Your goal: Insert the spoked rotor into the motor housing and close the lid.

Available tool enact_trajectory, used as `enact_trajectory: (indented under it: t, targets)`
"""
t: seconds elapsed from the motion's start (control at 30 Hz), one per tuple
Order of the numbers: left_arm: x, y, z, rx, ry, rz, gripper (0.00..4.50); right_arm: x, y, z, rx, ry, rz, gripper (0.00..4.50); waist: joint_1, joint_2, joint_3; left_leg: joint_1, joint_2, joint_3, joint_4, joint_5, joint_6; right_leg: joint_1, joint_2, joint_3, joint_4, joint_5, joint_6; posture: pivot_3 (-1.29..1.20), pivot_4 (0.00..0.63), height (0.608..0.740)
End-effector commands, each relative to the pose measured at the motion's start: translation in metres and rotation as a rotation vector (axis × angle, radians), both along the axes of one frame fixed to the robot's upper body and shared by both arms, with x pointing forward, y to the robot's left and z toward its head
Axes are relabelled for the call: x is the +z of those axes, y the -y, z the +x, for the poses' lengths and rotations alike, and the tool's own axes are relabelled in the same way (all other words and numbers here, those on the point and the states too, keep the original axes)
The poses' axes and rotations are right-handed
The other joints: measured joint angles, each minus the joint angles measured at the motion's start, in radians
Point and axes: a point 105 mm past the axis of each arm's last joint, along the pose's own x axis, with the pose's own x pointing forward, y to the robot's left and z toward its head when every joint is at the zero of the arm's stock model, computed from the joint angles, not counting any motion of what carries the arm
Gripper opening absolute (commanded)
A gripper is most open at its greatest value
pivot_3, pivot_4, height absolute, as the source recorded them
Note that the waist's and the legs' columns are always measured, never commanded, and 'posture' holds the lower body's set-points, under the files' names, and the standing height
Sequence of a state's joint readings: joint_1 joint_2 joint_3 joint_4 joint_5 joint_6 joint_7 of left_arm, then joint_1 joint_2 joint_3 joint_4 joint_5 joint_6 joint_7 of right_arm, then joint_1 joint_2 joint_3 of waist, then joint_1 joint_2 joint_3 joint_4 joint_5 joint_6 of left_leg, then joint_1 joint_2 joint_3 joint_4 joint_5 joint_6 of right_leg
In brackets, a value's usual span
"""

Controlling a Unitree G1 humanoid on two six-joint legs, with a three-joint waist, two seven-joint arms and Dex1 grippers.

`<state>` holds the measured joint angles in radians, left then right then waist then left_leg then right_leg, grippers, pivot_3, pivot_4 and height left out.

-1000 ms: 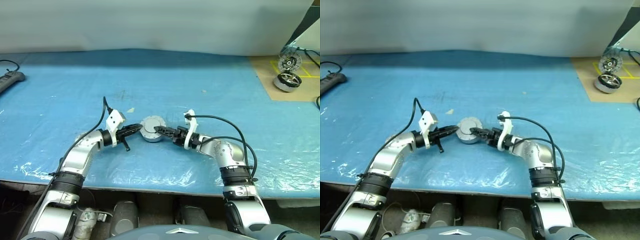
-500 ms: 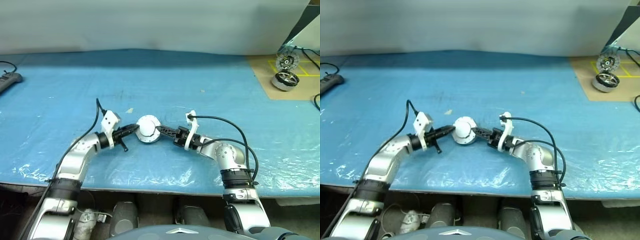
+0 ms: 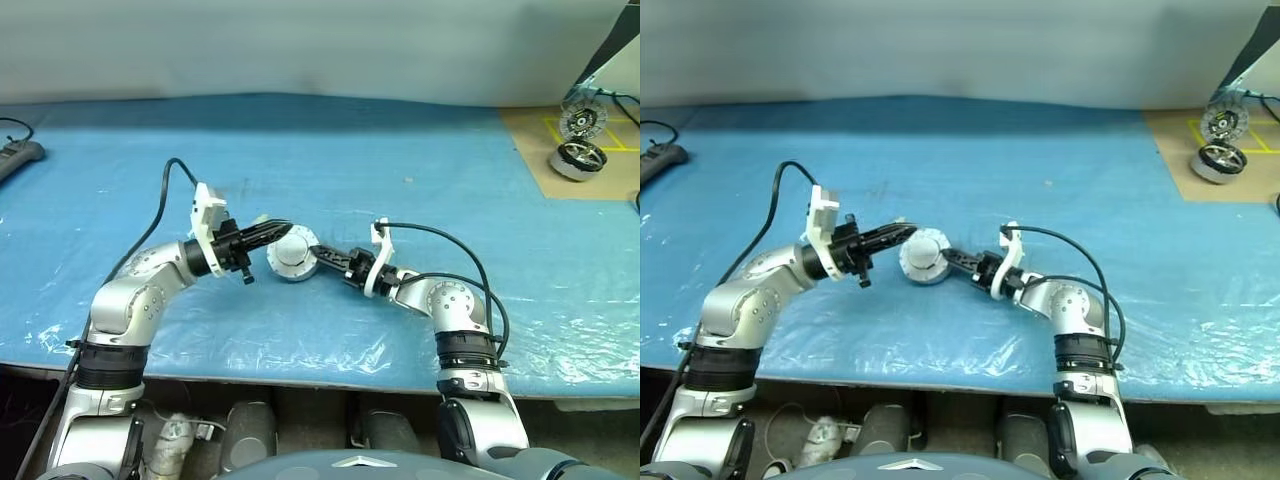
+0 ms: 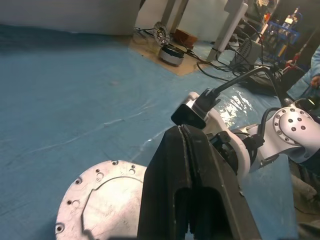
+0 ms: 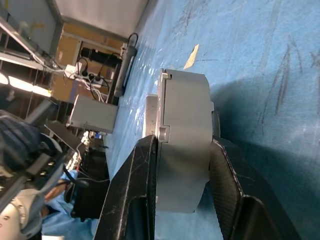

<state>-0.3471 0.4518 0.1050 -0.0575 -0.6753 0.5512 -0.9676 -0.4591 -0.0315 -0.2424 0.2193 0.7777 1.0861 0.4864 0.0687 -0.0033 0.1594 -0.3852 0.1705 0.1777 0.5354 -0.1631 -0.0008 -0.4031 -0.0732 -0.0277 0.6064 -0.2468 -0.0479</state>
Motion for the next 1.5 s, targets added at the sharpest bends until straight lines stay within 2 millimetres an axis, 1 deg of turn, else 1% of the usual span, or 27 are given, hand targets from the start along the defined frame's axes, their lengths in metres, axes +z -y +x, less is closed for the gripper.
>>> enact_trajectory:
  t: [0.03, 0.17, 0.27, 0.33, 0.43, 0.5, 0.53, 0.63, 0.7, 0.77, 0.83, 0.9, 1.0, 1.07, 1.13, 1.2, 1.23, 1.3, 1.37, 1.43, 1.5]
  targets:
    - [0.005, -0.016, 0.003, 0.029, 0.037, -0.038, 0.0, 0.023, 0.002, 0.004, -0.019, 0.013, 0.125, 1.13, 0.001, -0.001, 0.001, 0.0, 0.0, 0.0, 0.0, 0.0, 0.0, 0.0, 0.0, 0.0, 0.0, 0.0, 0.0, 0.0, 0.15, 0.74]
    - [-0.008, -0.036, 0.011, 0.126, 0.03, -0.044, 0.0, 0.05, 0.015, 0.009, -0.063, 0.04, 0.26, 1.13, 0.002, 0.0, 0.003, -0.001, 0.0, 0.0, 0.0, 0.0, 0.0, 0.0, 0.0, 0.0, 0.0, 0.0, 0.0, 0.0, 0.15, 0.74]
    - [0.001, -0.058, 0.031, 0.287, 0.001, -0.168, 0.0, 0.059, 0.02, 0.01, -0.092, 0.049, 0.296, 1.13, 0.002, 0.0, 0.003, -0.001, 0.0, 0.0, 0.0, 0.0, 0.0, -0.001, 0.0, 0.0, 0.0, 0.0, 0.0, 0.0, 0.15, 0.74]
    - [0.006, -0.066, 0.037, 0.326, -0.041, -0.262, 0.0, 0.064, 0.023, 0.012, -0.111, 0.045, 0.329, 1.13, 0.002, -0.001, 0.004, -0.001, 0.0, 0.0, 0.0, 0.0, 0.0, -0.001, 0.0, -0.001, 0.0, 0.0, 0.0, 0.0, 0.15, 0.74]
    - [0.001, -0.069, 0.041, 0.349, -0.111, -0.351, 0.0, 0.07, 0.024, 0.013, -0.124, 0.042, 0.369, 1.13, 0.002, -0.001, 0.004, -0.001, 0.0, 0.0, 0.0, 0.0, 0.0, -0.001, 0.0, -0.001, 0.0, 0.0, 0.0, 0.0, 0.15, 0.74]
    - [-0.002, -0.067, 0.04, 0.321, -0.169, -0.427, 0.39, 0.077, 0.022, 0.013, -0.12, 0.051, 0.389, 1.13, 0.001, -0.001, 0.004, -0.002, 0.0, 0.0, 0.0, 0.0, 0.0, -0.001, 0.0, -0.001, 0.0, 0.0, 0.0, 0.0, 0.15, 0.74]
    - [-0.004, -0.062, 0.036, 0.28, -0.209, -0.472, 0.63, 0.082, 0.02, 0.013, -0.11, 0.061, 0.401, 1.13, 0.001, -0.001, 0.004, -0.002, 0.0, 0.0, 0.0, 0.0, 0.0, -0.001, 0.0, -0.001, 0.0, 0.0, 0.0, 0.0, 0.15, 0.74]
    - [-0.008, -0.043, 0.022, 0.12, -0.351, -0.568, 1.67, 0.095, 0.011, 0.009, -0.075, 0.086, 0.421, 1.13, 0.001, -0.001, 0.004, -0.005, 0.0, 0.0, 0.0, 0.0, 0.0, -0.004, 0.0, -0.001, 0.001, 0.001, 0.001, 0.0, 0.15, 0.74]
    - [-0.01, -0.036, 0.019, 0.073, -0.412, -0.597, 2.35, 0.097, 0.008, 0.007, -0.057, 0.089, 0.419, 1.13, 0.002, -0.001, 0.004, -0.006, 0.0, 0.0, 0.0, 0.0, 0.0, -0.005, 0.0, -0.002, 0.001, 0.001, 0.001, 0.0, 0.15, 0.74]
    - [-0.011, -0.028, 0.019, 0.06, -0.443, -0.6, 3.04, 0.099, 0.006, 0.004, -0.04, 0.102, 0.405, 1.13, 0.004, -0.002, 0.004, -0.006, 0.0, -0.001, 0.0, 0.0, 0.0, -0.005, 0.0, -0.002, 0.001, 0.001, 0.001, 0.0, 0.15, 0.74]
    - [-0.006, -0.021, 0.018, 0.026, -0.458, -0.63, 3.79, 0.102, 0.006, 0.001, -0.024, 0.119, 0.394, 1.13, 0.006, -0.002, 0.004, -0.006, 0.0, -0.001, 0.001, 0.0, 0.0, -0.004, 0.0, -0.002, 0.001, 0.001, 0.002, 0.0, 0.15, 0.74]
    - [0.0, -0.017, 0.016, 0.002, -0.459, -0.655, 4.46, 0.102, 0.006, -0.001, -0.015, 0.126, 0.385, 1.13, 0.008, -0.002, 0.005, -0.007, 0.0, -0.001, 0.002, 0.0, -0.001, -0.004, 0.0, -0.002, 0.001, 0.002, 0.004, 0.0, 0.15, 0.74]
    - [0.016, -0.014, 0.014, -0.057, -0.451, -0.729, 4.46, 0.1, 0.004, -0.004, 0.0, 0.124, 0.367, 1.13, 0.009, -0.002, 0.005, -0.007, 0.0, -0.001, 0.002, 0.0, -0.001, -0.004, 0.0, -0.003, 0.001, 0.003, 0.004, 0.0, 0.15, 0.74]
    - [0.022, -0.008, 0.014, -0.08, -0.463, -0.747, 4.46, 0.1, 0.004, -0.004, 0.003, 0.123, 0.362, 1.13, 0.01, -0.002, 0.005, -0.008, 0.0, -0.002, 0.003, 0.0, -0.001, -0.004, 0.0, -0.003, 0.001, 0.003, 0.005, 0.0, 0.15, 0.74]
    - [0.018, -0.002, 0.016, -0.075, -0.498, -0.746, 4.46, 0.099, 0.004, -0.003, 0.003, 0.118, 0.358, 1.13, 0.01, -0.002, 0.005, -0.008, 0.0, -0.002, 0.004, 0.0, -0.001, -0.004, 0.0, -0.003, 0.001, 0.003, 0.006, 0.0, 0.15, 0.74]
    - [0.007, 0.004, 0.024, -0.017, -0.544, -0.722, 4.46, 0.096, 0.004, -0.002, 0.004, 0.103, 0.351, 1.13, 0.01, -0.002, 0.005, -0.008, 0.0, -0.002, 0.005, 0.0, -0.001, -0.004, 0.0, -0.003, 0.001, 0.004, 0.006, 0.0, 0.15, 0.74]
    - [0.005, 0.008, 0.024, -0.02, -0.55, -0.71, 4.46, 0.096, 0.003, -0.002, 0.007, 0.101, 0.347, 1.13, 0.01, -0.002, 0.005, -0.009, 0.0, -0.002, 0.005, 0.0, -0.001, -0.004, 0.0, -0.003, 0.001, 0.004, 0.007, 0.0, 0.15, 0.74]
    - [0.006, 0.011, 0.022, -0.032, -0.555, -0.718, 4.46, 0.097, 0.002, -0.002, 0.016, 0.106, 0.34, 1.13, 0.01, -0.003, 0.005, -0.01, 0.0, -0.003, 0.006, 0.0, -0.001, -0.004, 0.0, -0.003, 0.001, 0.005, 0.008, 0.0, 0.15, 0.74]
    - [0.009, 0.01, 0.021, -0.036, -0.552, -0.742, 4.46, 0.098, 0.003, -0.003, 0.018, 0.11, 0.338, 1.13, 0.01, -0.003, 0.005, -0.01, -0.001, -0.003, 0.006, 0.0, -0.001, -0.004, 0.0, -0.003, 0.001, 0.006, 0.009, 0.0, 0.15, 0.74]
    - [0.007, 0.009, 0.022, -0.016, -0.56, -0.762, 4.46, 0.097, 0.005, -0.003, 0.012, 0.108, 0.338, 1.13, 0.01, -0.003, 0.005, -0.011, -0.001, -0.003, 0.007, 0.0, -0.001, -0.004, 0.0, -0.003, 0.001, 0.006, 0.01, 0.0, 0.15, 0.74]
    - [0.005, 0.015, 0.022, -0.017, -0.577, -0.774, 4.46, 0.096, 0.005, -0.003, 0.01, 0.103, 0.337, 1.13, 0.01, -0.003, 0.005, -0.011, -0.001, -0.004, 0.007, 0.0, -0.001, -0.004, 0.0, -0.003, 0.001, 0.006, 0.01, 0.0, 0.15, 0.74]
